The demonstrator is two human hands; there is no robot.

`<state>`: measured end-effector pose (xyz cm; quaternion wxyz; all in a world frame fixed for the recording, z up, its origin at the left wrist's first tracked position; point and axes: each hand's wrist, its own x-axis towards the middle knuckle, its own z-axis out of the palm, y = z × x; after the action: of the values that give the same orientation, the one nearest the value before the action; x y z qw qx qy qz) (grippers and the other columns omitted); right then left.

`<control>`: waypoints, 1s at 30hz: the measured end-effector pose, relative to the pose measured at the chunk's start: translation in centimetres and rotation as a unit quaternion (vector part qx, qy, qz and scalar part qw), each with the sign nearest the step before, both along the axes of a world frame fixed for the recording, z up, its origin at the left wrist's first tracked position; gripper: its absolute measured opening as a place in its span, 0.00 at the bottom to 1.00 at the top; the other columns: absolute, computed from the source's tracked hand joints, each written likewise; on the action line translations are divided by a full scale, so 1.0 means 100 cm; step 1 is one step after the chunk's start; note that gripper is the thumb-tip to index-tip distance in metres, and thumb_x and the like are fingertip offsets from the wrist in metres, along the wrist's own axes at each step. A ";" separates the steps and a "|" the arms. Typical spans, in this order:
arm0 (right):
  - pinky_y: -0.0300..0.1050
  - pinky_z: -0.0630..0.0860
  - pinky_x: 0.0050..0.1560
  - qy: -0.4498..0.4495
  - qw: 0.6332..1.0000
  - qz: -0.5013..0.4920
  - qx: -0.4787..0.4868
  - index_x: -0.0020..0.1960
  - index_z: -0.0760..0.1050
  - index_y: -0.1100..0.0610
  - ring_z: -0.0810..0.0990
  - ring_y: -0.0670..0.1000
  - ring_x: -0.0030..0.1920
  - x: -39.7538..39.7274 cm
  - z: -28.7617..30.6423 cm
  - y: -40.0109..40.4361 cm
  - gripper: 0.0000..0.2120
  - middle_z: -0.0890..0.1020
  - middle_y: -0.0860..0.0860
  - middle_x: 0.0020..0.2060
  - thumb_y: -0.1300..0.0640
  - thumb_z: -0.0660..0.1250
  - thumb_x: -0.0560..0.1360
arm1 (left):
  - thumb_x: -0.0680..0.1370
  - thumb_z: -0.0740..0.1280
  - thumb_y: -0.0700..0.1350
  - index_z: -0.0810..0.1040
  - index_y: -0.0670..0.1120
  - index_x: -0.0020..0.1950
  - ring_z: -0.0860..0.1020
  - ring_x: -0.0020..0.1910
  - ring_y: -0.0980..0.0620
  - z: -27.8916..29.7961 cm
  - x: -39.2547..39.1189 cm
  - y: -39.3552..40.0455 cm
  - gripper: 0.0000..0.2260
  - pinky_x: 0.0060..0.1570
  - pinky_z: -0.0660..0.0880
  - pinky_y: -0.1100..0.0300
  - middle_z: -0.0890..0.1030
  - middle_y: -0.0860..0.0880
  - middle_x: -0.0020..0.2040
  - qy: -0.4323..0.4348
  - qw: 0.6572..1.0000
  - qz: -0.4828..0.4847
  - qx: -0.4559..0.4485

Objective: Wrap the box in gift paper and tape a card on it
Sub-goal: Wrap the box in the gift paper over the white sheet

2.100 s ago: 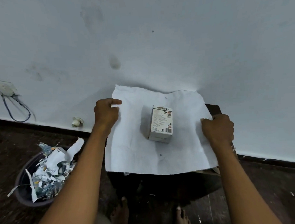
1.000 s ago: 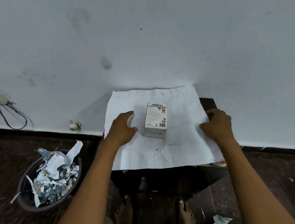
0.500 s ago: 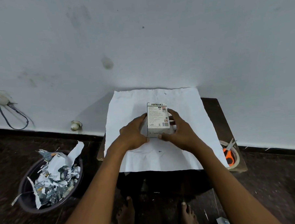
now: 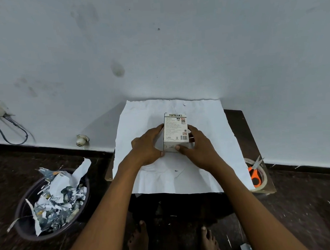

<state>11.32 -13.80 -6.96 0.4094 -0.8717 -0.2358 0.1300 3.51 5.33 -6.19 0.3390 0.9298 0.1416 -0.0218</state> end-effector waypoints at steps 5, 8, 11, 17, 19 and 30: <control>0.56 0.74 0.67 -0.019 0.999 -0.024 -0.008 0.76 0.64 0.50 0.72 0.53 0.66 -0.008 -0.005 0.005 0.36 0.74 0.51 0.66 0.45 0.75 0.72 | 0.71 0.77 0.40 0.57 0.57 0.81 0.64 0.77 0.48 -0.005 0.002 0.002 0.45 0.77 0.58 0.49 0.64 0.54 0.80 -0.012 0.999 -0.002 -0.044; 0.51 0.73 0.65 -0.034 0.999 -0.030 -0.017 0.74 0.65 0.50 0.71 0.52 0.65 -0.012 -0.006 0.007 0.34 0.74 0.50 0.66 0.45 0.75 0.73 | 0.71 0.77 0.38 0.57 0.56 0.82 0.61 0.79 0.49 -0.011 0.004 0.005 0.45 0.78 0.56 0.44 0.64 0.53 0.80 -0.013 0.997 -0.014 -0.076; 0.46 0.69 0.62 -0.043 0.998 -0.030 -0.037 0.74 0.65 0.51 0.69 0.53 0.66 -0.016 -0.007 0.006 0.34 0.73 0.50 0.66 0.46 0.74 0.73 | 0.72 0.76 0.37 0.56 0.56 0.82 0.59 0.80 0.50 -0.012 0.005 0.007 0.45 0.78 0.53 0.44 0.63 0.54 0.80 -0.016 0.996 -0.030 -0.088; 0.42 0.64 0.57 -0.048 0.997 -0.045 -0.049 0.73 0.65 0.52 0.68 0.52 0.65 -0.025 -0.008 0.009 0.34 0.72 0.49 0.65 0.46 0.74 0.72 | 0.71 0.75 0.33 0.60 0.57 0.81 0.63 0.78 0.51 -0.011 0.005 0.009 0.44 0.77 0.61 0.51 0.67 0.55 0.78 -0.021 0.989 -0.030 -0.142; 0.42 0.63 0.57 -0.055 0.996 -0.034 -0.059 0.74 0.64 0.52 0.68 0.52 0.65 -0.029 -0.008 0.009 0.35 0.71 0.49 0.65 0.45 0.73 0.71 | 0.70 0.74 0.30 0.66 0.54 0.78 0.68 0.73 0.52 -0.008 0.004 0.011 0.41 0.66 0.66 0.70 0.70 0.53 0.75 -0.036 0.987 -0.001 -0.157; 0.55 0.69 0.65 -0.056 0.997 -0.049 -0.031 0.82 0.44 0.43 0.63 0.54 0.72 -0.026 0.014 0.010 0.58 0.66 0.50 0.71 0.46 0.80 0.66 | 0.72 0.66 0.37 0.77 0.45 0.61 0.76 0.61 0.40 -0.003 -0.015 0.038 0.18 0.67 0.69 0.43 0.80 0.45 0.59 -0.087 0.889 0.436 -0.109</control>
<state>8.69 -12.84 -5.55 0.3746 -0.9002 -0.2111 0.0682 2.00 9.10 -6.47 0.4246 0.7302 0.4991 0.1936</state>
